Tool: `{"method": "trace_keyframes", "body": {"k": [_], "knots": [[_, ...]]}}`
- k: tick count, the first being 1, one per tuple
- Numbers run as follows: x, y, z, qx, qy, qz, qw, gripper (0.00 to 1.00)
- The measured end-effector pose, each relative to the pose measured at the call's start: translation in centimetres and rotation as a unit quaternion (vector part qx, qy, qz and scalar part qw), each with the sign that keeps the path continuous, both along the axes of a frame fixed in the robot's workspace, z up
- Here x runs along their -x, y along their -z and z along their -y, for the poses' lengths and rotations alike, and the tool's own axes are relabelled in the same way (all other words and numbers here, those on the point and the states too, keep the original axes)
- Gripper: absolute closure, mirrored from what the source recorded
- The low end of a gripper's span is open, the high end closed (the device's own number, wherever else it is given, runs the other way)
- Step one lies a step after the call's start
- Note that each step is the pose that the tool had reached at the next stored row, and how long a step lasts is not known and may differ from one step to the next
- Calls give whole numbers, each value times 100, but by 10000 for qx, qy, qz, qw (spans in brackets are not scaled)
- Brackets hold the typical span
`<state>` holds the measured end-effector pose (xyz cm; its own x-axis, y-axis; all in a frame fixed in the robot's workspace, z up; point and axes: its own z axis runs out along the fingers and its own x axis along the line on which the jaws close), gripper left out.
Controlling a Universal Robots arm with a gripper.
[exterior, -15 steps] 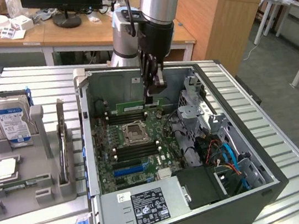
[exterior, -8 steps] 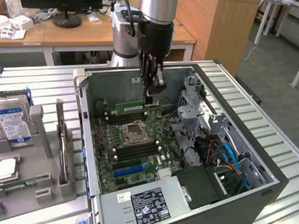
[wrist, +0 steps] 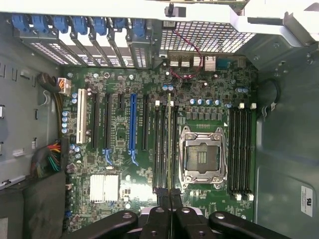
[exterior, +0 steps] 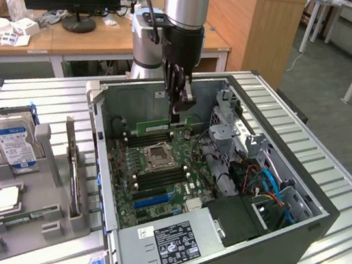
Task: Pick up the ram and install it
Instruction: 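Insert the ram into the slot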
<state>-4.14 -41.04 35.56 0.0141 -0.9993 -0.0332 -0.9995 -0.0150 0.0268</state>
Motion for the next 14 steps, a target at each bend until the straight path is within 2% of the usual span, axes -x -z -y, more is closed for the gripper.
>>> {"method": "trace_keyframes", "body": {"k": [14], "knots": [[0,203,0,1,38,-1,10000,88]]}}
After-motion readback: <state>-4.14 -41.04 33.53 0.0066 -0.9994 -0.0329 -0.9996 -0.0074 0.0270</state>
